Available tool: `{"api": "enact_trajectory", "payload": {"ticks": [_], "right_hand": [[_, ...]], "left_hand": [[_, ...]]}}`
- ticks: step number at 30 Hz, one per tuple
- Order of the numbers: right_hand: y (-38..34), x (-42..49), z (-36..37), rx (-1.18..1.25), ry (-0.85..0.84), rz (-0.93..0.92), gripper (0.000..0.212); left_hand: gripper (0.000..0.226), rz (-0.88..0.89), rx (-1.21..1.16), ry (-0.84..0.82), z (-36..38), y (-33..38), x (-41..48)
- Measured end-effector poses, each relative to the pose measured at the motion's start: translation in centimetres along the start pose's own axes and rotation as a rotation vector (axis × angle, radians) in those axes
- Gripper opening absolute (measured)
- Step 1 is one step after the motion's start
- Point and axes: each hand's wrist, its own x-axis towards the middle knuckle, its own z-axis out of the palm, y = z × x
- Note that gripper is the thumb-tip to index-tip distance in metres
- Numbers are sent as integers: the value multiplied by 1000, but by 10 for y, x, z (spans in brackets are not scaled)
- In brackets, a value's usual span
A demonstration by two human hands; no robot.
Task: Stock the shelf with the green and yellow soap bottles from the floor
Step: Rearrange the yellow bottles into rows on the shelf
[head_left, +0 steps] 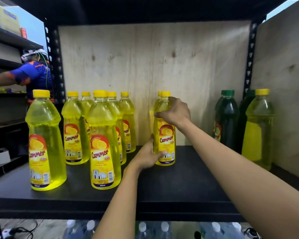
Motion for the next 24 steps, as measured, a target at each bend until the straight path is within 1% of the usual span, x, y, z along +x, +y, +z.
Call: {"api": "enact_trajectory", "payload": {"ticks": [4, 9, 14, 16, 18, 19, 21, 22, 23, 24], "right_hand": [[-3, -1, 2, -11, -12, 5, 67], [0, -4, 3, -13, -7, 9, 73], [-3, -9, 0, 3, -10, 25, 75], [-1, -13, -9, 57, -71, 35, 81], [9, -21, -28, 156, -136, 116, 90], [18, -26, -40, 168, -118, 133, 90], [41, -36, -71, 103, 25, 89, 78], [53, -41, -87, 66, 117, 74, 69], [66, -46, -104, 29, 201, 68, 61], [78, -49, -120, -8, 270, 64, 56]], "left_hand": [[79, -1, -4, -12, -2, 0, -2], [92, 15, 24, 26, -1, 0, -1], [88, 69, 152, 113, 1, -1, -9], [95, 76, 185, 157, 5, 5, -15], [106, 80, 273, 298, 11, 17, -27], [103, 119, 316, 404, 16, 25, -33], [81, 316, 368, 594, 31, 43, -46], [68, 415, 362, 626, 42, 56, -51], [56, 479, 334, 603, 56, 69, -53], [47, 506, 287, 541, 72, 82, -53]]}}
